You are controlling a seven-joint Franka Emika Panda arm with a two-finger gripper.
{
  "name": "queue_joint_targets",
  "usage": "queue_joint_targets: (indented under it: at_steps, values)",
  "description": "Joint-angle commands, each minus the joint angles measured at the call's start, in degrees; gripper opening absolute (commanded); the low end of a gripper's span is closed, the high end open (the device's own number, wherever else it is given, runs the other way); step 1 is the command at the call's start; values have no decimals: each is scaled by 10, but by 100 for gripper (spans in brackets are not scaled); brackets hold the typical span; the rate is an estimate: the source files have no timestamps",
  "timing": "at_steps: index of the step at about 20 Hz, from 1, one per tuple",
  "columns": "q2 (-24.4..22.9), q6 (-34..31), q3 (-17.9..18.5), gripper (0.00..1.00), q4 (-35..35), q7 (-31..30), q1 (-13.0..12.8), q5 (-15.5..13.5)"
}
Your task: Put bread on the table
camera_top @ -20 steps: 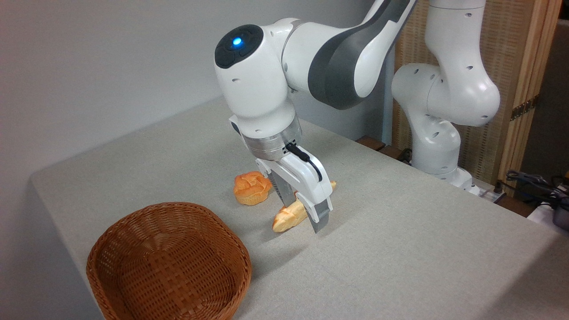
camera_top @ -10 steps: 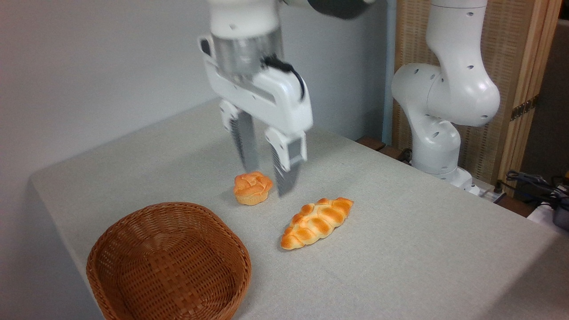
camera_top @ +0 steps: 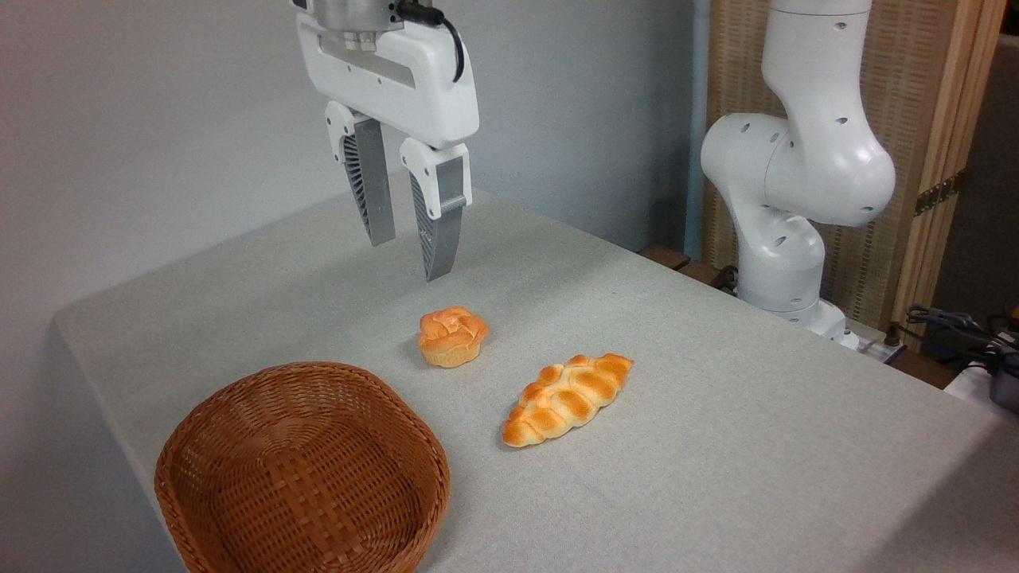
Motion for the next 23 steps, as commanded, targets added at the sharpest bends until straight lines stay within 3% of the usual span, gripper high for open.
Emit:
queue_joint_targets:
  at_steps: [1, 23]
  values:
    - [19, -16, -5, 100, 20, -18, 4, -3]
    - [44, -49, 25, 100, 65, -17, -17, 3]
